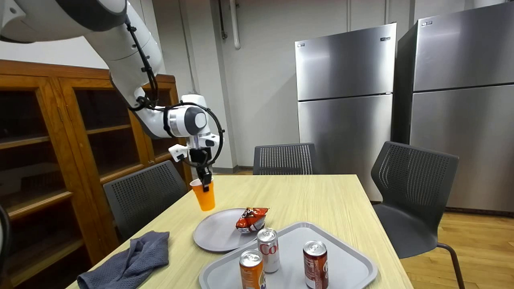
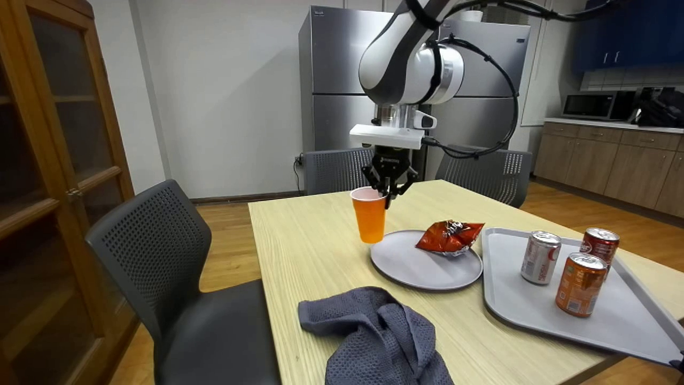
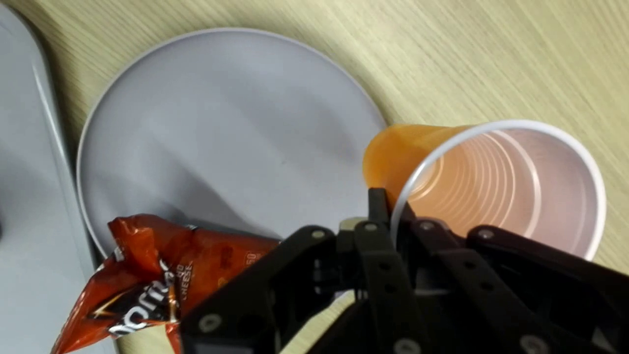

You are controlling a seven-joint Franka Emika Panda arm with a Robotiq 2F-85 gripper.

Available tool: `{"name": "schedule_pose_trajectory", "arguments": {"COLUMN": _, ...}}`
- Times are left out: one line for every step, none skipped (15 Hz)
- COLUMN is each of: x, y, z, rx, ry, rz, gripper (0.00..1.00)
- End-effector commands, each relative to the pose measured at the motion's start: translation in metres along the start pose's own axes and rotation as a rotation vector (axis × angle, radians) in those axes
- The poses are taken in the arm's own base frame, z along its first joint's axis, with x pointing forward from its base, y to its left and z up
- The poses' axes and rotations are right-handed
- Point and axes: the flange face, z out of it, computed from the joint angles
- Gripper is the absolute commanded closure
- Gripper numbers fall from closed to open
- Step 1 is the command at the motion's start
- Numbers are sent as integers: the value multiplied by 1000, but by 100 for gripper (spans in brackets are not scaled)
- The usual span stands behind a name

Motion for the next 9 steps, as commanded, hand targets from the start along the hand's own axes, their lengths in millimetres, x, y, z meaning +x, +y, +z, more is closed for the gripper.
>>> {"name": "schedule_pose_trajectory", "arguments": {"x": -31, "y": -9, "z": 0, "rx": 59, "ry": -21, "rz": -70, "gripper": 99}}
{"name": "schedule_pose_trajectory", "arguments": {"x": -38, "y": -12, "z": 3, "rx": 70, "ry": -30, "rz": -83, "gripper": 99}}
{"name": "schedule_pose_trajectory", "arguments": {"x": -45, "y": -14, "z": 6, "rx": 77, "ry": -41, "rz": -95, "gripper": 99}}
{"name": "schedule_pose_trajectory", "arguments": {"x": -49, "y": -16, "z": 8, "rx": 82, "ry": -52, "rz": -103, "gripper": 99}}
{"name": "schedule_pose_trajectory", "arguments": {"x": -54, "y": -17, "z": 11, "rx": 84, "ry": -64, "rz": -108, "gripper": 99}}
{"name": "schedule_pose_trajectory", "arguments": {"x": -57, "y": -18, "z": 14, "rx": 84, "ry": -74, "rz": -114, "gripper": 99}}
{"name": "schedule_pose_trajectory", "arguments": {"x": -61, "y": -19, "z": 16, "rx": 84, "ry": -83, "rz": -118, "gripper": 99}}
{"name": "schedule_pose_trajectory", "arguments": {"x": -62, "y": -19, "z": 18, "rx": 84, "ry": -81, "rz": -120, "gripper": 99}}
{"name": "schedule_pose_trajectory", "arguments": {"x": -64, "y": -20, "z": 21, "rx": 82, "ry": -86, "rz": -124, "gripper": 99}}
